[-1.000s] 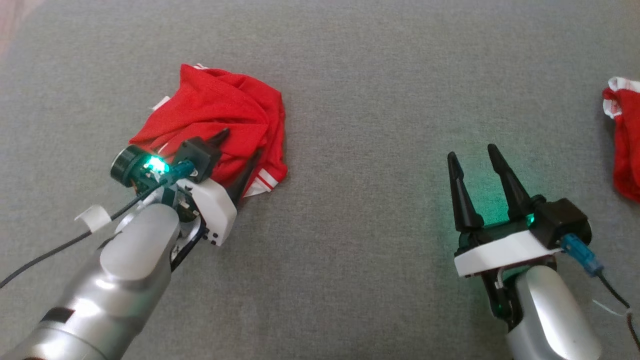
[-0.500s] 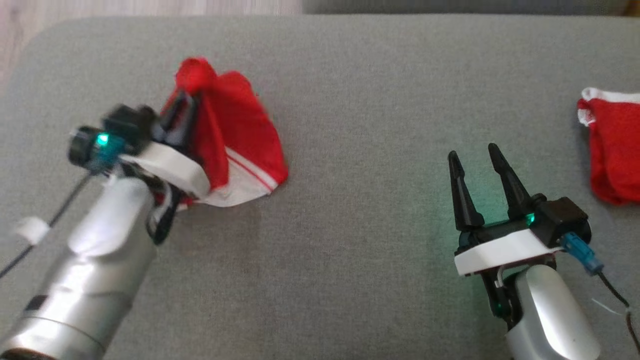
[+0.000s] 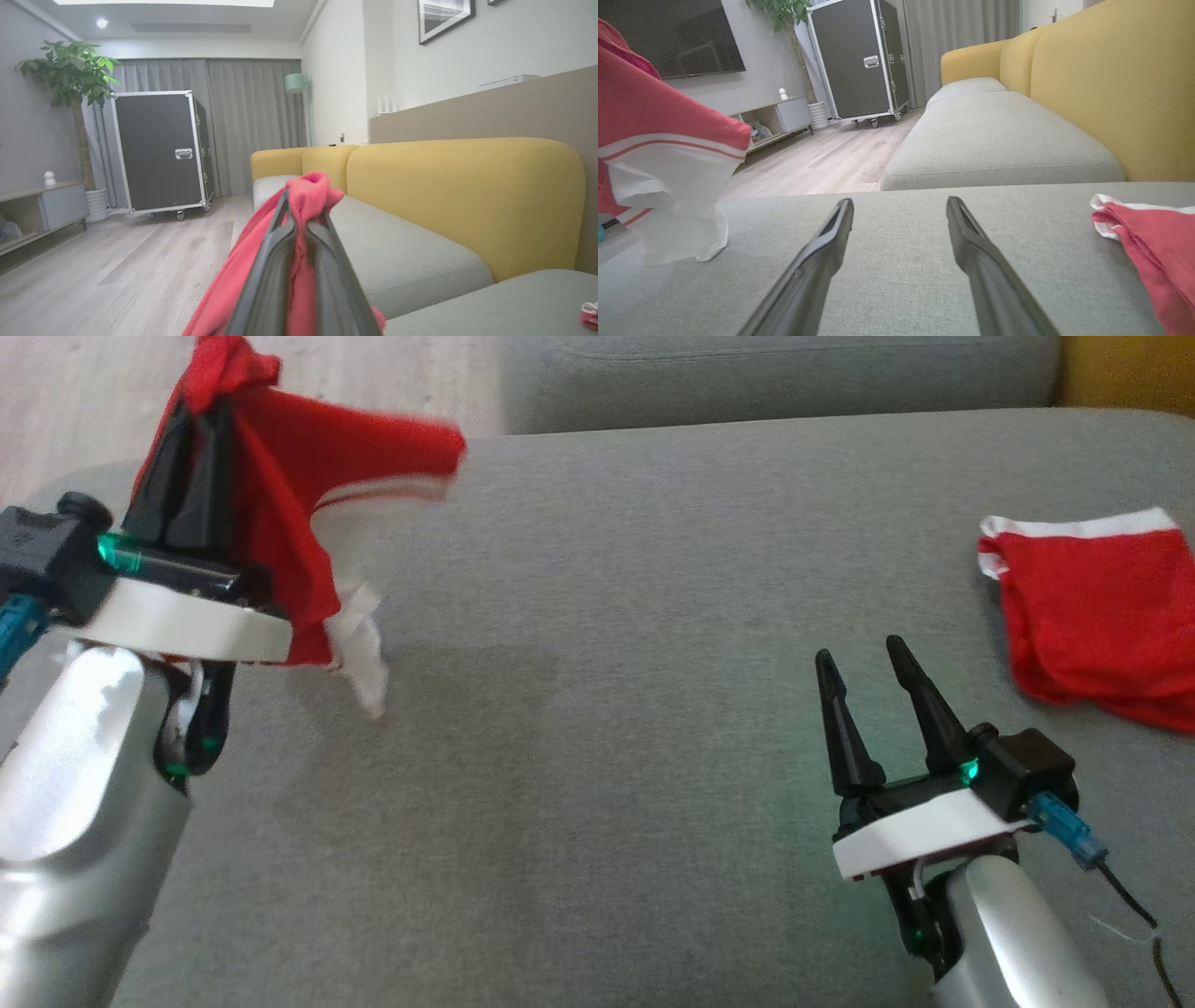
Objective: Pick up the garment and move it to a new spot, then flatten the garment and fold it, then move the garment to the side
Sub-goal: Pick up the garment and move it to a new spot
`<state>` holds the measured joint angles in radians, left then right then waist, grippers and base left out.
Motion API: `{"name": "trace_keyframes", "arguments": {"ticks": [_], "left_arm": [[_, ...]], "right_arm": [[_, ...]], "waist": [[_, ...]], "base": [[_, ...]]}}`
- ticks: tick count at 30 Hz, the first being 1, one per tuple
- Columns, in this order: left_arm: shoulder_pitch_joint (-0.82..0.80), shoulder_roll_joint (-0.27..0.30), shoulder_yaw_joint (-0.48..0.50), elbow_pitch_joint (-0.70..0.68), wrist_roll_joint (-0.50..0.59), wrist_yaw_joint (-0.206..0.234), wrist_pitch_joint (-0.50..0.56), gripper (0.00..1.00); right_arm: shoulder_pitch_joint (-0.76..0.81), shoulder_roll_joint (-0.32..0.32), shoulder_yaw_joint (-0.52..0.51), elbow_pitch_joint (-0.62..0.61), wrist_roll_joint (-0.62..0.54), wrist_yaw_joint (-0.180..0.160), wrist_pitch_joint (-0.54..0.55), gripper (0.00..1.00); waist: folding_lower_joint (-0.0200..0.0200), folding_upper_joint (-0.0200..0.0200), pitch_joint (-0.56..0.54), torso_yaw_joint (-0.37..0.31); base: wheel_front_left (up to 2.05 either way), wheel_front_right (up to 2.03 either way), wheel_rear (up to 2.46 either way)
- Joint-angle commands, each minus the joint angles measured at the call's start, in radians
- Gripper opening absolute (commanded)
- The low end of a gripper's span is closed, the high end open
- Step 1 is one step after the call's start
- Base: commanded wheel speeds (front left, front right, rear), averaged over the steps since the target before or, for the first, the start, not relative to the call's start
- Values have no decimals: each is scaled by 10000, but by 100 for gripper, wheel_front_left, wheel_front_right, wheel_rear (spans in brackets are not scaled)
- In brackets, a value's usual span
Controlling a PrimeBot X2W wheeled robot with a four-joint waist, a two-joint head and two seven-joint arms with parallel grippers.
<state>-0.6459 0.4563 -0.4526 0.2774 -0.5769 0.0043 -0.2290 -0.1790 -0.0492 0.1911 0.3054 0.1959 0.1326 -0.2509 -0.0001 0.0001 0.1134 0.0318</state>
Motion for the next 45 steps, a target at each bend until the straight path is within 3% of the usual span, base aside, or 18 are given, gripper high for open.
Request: {"name": "trace_keyframes", "arguments": {"ticks": [1, 7, 14, 15, 16, 20, 23, 25, 27, 31, 35, 40, 45], "left_arm": [[-498, 458, 404, -435, 125, 98, 33, 0], [-196, 206, -627, -1165, 786, 283, 727, 0], [-536, -1431, -2224, -760, 1524, 324, 938, 0], [-617, -1675, -2414, -563, 1610, 280, 854, 44], [-714, -1890, -2604, -350, 1736, 239, 731, 100], [-1031, -2516, -2749, 350, 1770, 181, 256, 100], [-1293, -2518, -2236, 530, 1615, 310, -73, 100], [-1403, -2322, -1795, 485, 1506, 345, -205, 100], [-1262, -1787, -772, 193, 1135, 405, -300, 100], [-590, -958, 328, -178, 1123, 522, -321, 100], [699, -633, 998, -582, 1228, 596, -324, 100], [2281, -905, 1404, -889, 1229, 622, -325, 100], [3938, -1603, 1891, -1163, 1278, 555, -326, 100]], "right_arm": [[-183, -10, 252, -280, 97, -19, -109, 100], [-290, -10, 378, -345, 249, -19, -109, 100], [-728, -10, 533, -513, 424, -19, -109, 100], [-771, -10, 567, -525, 463, -19, -109, 100], [-810, -10, 601, -539, 497, -19, -109, 100], [-913, -10, 588, -576, 601, -19, -109, 100], [-901, -10, 385, -625, 626, -19, -109, 100], [-854, -10, 276, -616, 588, -19, -109, 100], [-792, -10, 208, -581, 486, -19, -109, 100], [-588, -10, -128, -522, 226, -19, -109, 100], [-418, -10, -365, -404, -15, -19, -109, 100], [-212, -10, -459, -304, -72, -19, -109, 100], [-11, -10, -342, -185, -52, -19, -109, 100]], "waist": [[1, -1, -34, -186], [1, -1, 119, -802], [1, -1, 797, -1735], [1, -1, 882, -1839], [1, -1, 972, -1936], [1, -1, 1223, -2191], [1, -1, 1302, -2095], [1, -1, 1283, -1929], [1, -1, 1173, -1607], [1, -1, 844, -941], [1, -1, 444, -376], [1, -1, 59, 60], [1, -1, -154, 289]], "base": [[0, 0, 0], [0, 0, 0], [0, 0, 0], [0, 0, 0], [0, 0, 0], [0, 0, 0], [0, 0, 0], [0, 0, 0], [0, 0, 0], [0, 0, 0], [0, 0, 0], [0, 0, 0], [0, 0, 0]]}}
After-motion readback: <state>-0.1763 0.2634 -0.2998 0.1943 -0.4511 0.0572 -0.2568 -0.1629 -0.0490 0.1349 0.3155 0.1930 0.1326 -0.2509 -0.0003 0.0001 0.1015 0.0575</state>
